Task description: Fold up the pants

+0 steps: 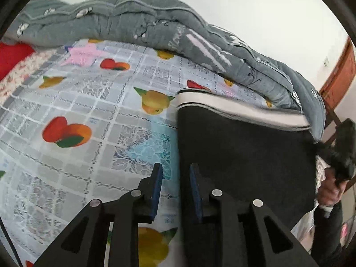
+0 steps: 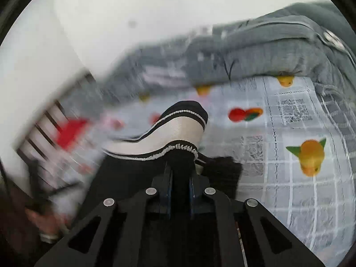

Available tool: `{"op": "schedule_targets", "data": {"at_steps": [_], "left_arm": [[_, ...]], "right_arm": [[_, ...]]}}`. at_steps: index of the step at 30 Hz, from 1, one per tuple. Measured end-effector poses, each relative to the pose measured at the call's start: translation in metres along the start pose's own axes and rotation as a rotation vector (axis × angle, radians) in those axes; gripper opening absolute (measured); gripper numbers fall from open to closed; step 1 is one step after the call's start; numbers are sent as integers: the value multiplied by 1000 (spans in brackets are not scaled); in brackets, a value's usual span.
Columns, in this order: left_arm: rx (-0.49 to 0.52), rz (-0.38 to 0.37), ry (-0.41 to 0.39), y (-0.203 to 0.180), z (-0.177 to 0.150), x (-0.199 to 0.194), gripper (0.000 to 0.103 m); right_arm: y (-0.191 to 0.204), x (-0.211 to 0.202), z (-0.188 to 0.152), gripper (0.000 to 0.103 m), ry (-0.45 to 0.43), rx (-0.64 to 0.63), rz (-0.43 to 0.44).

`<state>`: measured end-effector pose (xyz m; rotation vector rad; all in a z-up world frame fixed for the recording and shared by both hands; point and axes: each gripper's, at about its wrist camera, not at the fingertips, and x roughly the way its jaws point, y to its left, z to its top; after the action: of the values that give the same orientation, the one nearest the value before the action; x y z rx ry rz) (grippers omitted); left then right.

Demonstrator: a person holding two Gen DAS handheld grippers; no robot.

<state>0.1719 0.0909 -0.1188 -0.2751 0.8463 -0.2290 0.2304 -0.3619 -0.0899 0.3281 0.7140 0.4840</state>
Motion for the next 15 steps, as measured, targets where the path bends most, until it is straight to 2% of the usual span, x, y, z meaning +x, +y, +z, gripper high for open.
{"op": "schedule_targets", "data": {"at_steps": [1,2,4,5,6,7,10,12,14,15], "left_arm": [[11,0,-4,-1,-1,-1,24],[15,-2,-4,-2,0,0,24],[17,-11,-3,-8,2,3,24],[21,-17,-3,-13,5,6,24],[27,-19,-6,-18,7,8,24],[39,-19,-10,-24,9,9,24],[109,0,-37,-48,20,12,24],[151,23,-50,-67,34,19,24],[190,26,-70,-87,49,31,40],[203,31,-82,-93,54,37,59]], "right_arm": [[-6,-6,-6,11,-16,-15,-40],[-11,-1,-10,11,8,-28,-98],[-31,24,-21,15,121,-4,-200],[-40,30,-26,20,138,21,-212],[-41,26,-25,28,123,28,-216],[-39,19,-20,30,118,23,-229],[-15,-8,-1,30,8,-18,-281],[4,-7,11,30,-8,-66,-284],[25,4,19,30,-17,-132,-294],[32,12,21,30,-13,-154,-297]]}}
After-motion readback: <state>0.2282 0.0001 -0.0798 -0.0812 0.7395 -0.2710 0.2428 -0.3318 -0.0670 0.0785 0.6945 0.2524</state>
